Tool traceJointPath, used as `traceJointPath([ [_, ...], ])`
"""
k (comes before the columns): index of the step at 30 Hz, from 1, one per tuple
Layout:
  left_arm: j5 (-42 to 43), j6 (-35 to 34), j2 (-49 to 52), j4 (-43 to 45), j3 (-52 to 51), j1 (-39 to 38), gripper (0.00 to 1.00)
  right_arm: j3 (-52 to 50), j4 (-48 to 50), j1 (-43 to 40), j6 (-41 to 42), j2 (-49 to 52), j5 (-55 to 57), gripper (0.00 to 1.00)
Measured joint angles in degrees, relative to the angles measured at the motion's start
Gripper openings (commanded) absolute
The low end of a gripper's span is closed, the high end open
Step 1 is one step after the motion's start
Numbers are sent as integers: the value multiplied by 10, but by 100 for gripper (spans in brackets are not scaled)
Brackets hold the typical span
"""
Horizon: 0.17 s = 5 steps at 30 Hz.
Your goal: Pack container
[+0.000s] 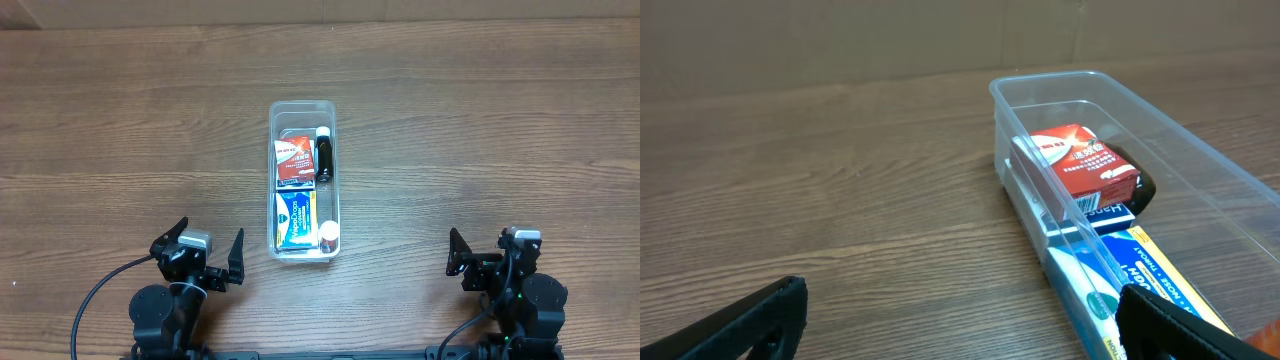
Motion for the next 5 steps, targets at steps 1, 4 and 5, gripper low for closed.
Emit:
traceJointPath([
  [1,0,0,0,0,0,0,100,0,0,0,0,0,0,100],
  [4,0,0,0,0,0,0,100,0,0,0,0,0,0,100],
  [5,0,0,0,0,0,0,100,0,0,0,0,0,0,100],
])
